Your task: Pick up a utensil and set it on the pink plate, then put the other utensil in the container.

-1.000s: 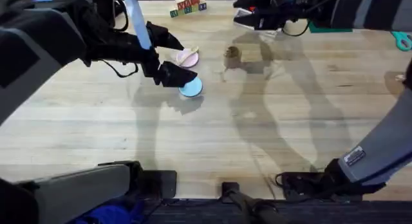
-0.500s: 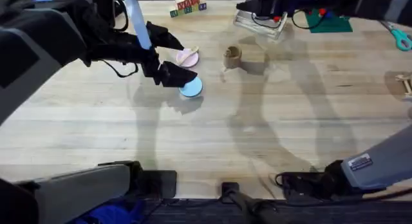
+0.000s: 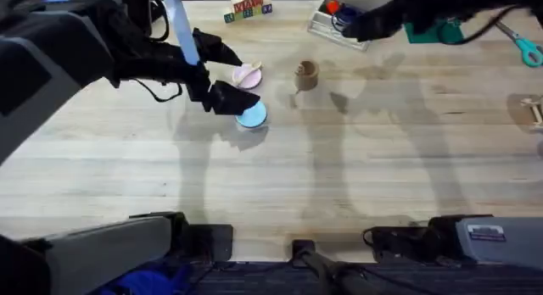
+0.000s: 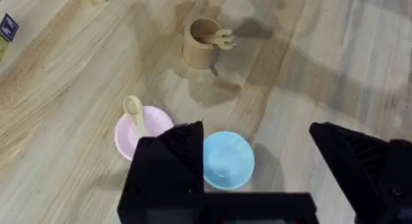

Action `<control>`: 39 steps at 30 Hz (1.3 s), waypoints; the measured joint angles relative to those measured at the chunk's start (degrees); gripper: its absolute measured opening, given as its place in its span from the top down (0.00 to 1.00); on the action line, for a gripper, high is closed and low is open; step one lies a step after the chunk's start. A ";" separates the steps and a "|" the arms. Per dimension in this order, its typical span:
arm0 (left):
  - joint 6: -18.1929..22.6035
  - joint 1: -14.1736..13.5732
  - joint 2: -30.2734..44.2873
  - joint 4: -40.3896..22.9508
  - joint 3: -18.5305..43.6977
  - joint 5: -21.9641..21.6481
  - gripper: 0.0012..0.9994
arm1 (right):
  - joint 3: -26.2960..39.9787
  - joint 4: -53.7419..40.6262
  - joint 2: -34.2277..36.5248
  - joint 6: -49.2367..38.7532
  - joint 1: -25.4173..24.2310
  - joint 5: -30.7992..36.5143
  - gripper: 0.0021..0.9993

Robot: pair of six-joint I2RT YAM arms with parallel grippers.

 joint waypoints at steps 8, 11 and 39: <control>0.00 0.00 -0.01 0.00 0.00 0.00 0.00 | 0.16 -13.78 -10.82 -0.77 0.00 8.07 0.00; 0.00 0.00 -0.01 0.00 0.00 0.00 0.00 | 0.16 -18.29 -13.75 -0.92 0.00 9.83 0.00; -40.18 -0.28 -4.12 -14.99 5.52 -24.01 0.00 | 0.16 -25.16 -22.77 -1.33 0.00 13.85 0.00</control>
